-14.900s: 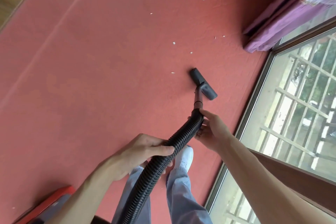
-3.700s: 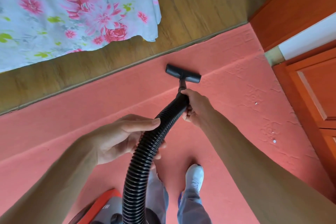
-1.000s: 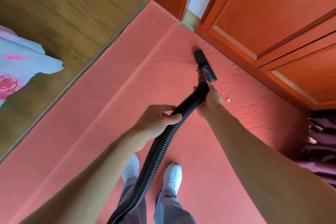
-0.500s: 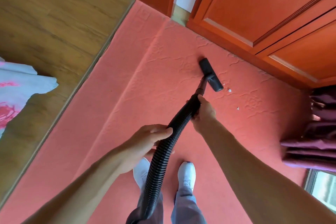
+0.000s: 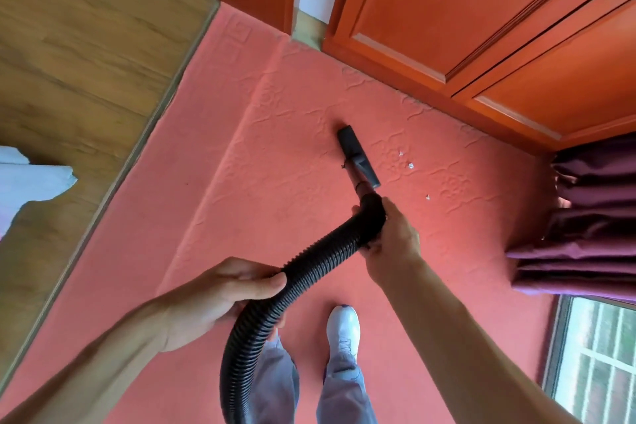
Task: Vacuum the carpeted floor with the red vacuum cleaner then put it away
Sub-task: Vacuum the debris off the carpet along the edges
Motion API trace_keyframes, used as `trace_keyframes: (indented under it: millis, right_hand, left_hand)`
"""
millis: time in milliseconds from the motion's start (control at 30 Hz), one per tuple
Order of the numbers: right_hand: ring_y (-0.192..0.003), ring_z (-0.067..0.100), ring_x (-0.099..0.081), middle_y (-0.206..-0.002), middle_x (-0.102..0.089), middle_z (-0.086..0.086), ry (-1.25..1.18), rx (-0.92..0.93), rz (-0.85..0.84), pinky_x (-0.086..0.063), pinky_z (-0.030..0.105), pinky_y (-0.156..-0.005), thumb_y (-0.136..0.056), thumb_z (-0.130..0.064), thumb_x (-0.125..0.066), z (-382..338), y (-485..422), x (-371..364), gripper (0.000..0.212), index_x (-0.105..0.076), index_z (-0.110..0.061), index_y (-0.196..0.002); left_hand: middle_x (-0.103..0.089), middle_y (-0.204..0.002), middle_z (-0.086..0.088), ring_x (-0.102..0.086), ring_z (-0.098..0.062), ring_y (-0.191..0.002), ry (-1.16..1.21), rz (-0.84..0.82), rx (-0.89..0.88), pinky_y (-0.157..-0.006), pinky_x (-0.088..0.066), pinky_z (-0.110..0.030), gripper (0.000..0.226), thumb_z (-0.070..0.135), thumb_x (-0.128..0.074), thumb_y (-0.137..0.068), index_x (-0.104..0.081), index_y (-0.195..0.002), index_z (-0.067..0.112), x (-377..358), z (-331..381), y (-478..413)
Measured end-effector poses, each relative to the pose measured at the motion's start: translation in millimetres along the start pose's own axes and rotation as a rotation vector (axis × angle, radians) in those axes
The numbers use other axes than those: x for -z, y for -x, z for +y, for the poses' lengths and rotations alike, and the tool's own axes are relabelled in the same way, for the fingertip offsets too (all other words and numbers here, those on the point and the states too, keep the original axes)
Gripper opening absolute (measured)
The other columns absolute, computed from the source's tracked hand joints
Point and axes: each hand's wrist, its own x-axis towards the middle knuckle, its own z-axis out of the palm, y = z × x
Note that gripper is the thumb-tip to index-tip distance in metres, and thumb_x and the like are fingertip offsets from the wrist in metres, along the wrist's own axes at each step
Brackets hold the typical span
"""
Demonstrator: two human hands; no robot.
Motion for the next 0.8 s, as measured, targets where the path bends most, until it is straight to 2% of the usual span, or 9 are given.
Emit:
trace_keyframes:
  millis: [100, 200, 300, 367, 433, 567, 667, 733, 800]
  right_hand:
    - [-0.064, 0.019, -0.068, -0.089, -0.071, 0.017, -0.035, -0.023, 0.0, -0.055, 0.042, -0.083, -0.095, -0.025, -0.061, -1.7, -4.5, -6.1, 0.017, -0.06, -0.008, -0.096]
    - [-0.067, 0.021, -0.065, -0.094, -0.07, 0.016, -0.101, -0.029, 0.016, -0.055, 0.039, -0.083, -0.095, -0.024, -0.06, -17.0, -24.7, -19.5, 0.016, -0.059, -0.008, -0.089]
    - [-0.067, 0.021, -0.063, -0.098, -0.069, 0.011, -0.139, -0.031, 0.0, -0.055, 0.031, -0.064, -0.093, -0.029, -0.061, -37.0, -60.8, -27.7, 0.023, -0.063, -0.009, -0.105]
    - [-0.059, 0.019, -0.057, -0.08, -0.063, 0.006, -0.117, -0.022, -0.014, -0.046, 0.023, -0.051, -0.093, -0.032, -0.061, -52.7, -86.2, -27.7, 0.027, -0.06, -0.012, -0.11]
    - [-0.048, 0.016, -0.045, -0.065, -0.05, 0.004, -0.077, -0.025, -0.041, -0.04, 0.019, -0.047, -0.093, -0.035, -0.061, -68.1, -106.2, -23.8, 0.024, -0.054, -0.015, -0.106]
    - [-0.051, 0.016, -0.04, -0.065, -0.048, 0.004, -0.091, -0.031, -0.109, -0.039, 0.022, -0.055, -0.095, -0.035, -0.061, -86.2, -109.3, -6.4, 0.024, -0.052, -0.015, -0.105]
    - [-0.074, 0.021, -0.057, -0.098, -0.059, 0.01, -0.156, -0.089, -0.225, -0.049, 0.033, -0.083, -0.093, -0.036, -0.063, -79.4, -84.7, 17.9, 0.036, -0.057, -0.011, -0.117]
    - [-0.082, 0.023, -0.057, -0.106, -0.054, 0.012, -0.159, -0.137, -0.271, -0.046, 0.04, -0.096, -0.093, -0.038, -0.062, -68.1, -67.8, 36.8, 0.05, -0.055, -0.005, -0.13]
    - [-0.074, 0.02, -0.055, -0.103, -0.054, 0.012, -0.15, -0.156, -0.306, -0.046, 0.038, -0.093, -0.094, -0.038, -0.06, -53.2, -58.2, 48.3, 0.057, -0.053, 0.0, -0.135]
  left_hand:
    - [-0.063, -0.081, -0.02, -0.061, -0.028, -0.071, -0.003, 0.059, -0.003, -0.07, -0.049, -0.038, 0.042, 0.05, -0.073, -0.076, -0.072, -0.084, 0.008, 5.3, 10.9, -1.5]
    - [-0.064, -0.078, -0.019, -0.06, -0.028, -0.068, -0.002, 0.192, -0.023, -0.063, -0.05, -0.034, 0.039, 0.051, -0.074, -0.073, -0.074, -0.083, 0.013, 0.5, 29.8, -19.4]
    - [-0.065, -0.075, -0.016, -0.061, -0.025, -0.065, -0.052, 0.299, -0.064, -0.06, -0.05, -0.031, 0.03, 0.043, -0.07, -0.088, -0.074, -0.086, 0.013, -16.5, 52.3, -50.0]
    - [-0.066, -0.074, -0.014, -0.061, -0.023, -0.062, -0.079, 0.377, -0.089, -0.057, -0.051, -0.029, 0.03, 0.037, -0.063, -0.092, -0.073, -0.091, 0.009, -28.6, 66.1, -72.2]
    - [-0.067, -0.075, -0.015, -0.062, -0.022, -0.061, -0.075, 0.4, -0.1, -0.056, -0.053, -0.027, 0.031, 0.036, -0.062, -0.093, -0.073, -0.093, 0.007, -39.8, 76.2, -90.0]
    - [-0.069, -0.08, -0.014, -0.067, -0.021, -0.065, -0.083, 0.232, -0.049, -0.058, -0.057, -0.028, 0.035, 0.037, -0.064, -0.09, -0.072, -0.102, 0.004, -52.4, 85.2, -96.8]
    - [-0.07, -0.085, -0.018, -0.071, -0.029, -0.073, -0.068, -0.01, 0.03, -0.067, -0.058, -0.033, 0.04, 0.039, -0.073, -0.081, -0.072, -0.101, 0.005, -48.8, 83.3, -77.5]
    - [-0.071, -0.089, -0.023, -0.072, -0.035, -0.078, -0.066, -0.163, 0.108, -0.071, -0.059, -0.037, 0.051, 0.043, -0.082, -0.074, -0.072, -0.104, 0.004, -41.7, 81.4, -65.6]
    - [-0.071, -0.091, -0.028, -0.072, -0.039, -0.079, -0.087, -0.246, 0.173, -0.074, -0.058, -0.039, 0.067, 0.042, -0.085, -0.069, -0.066, -0.115, -0.003, -35.2, 79.5, -60.1]
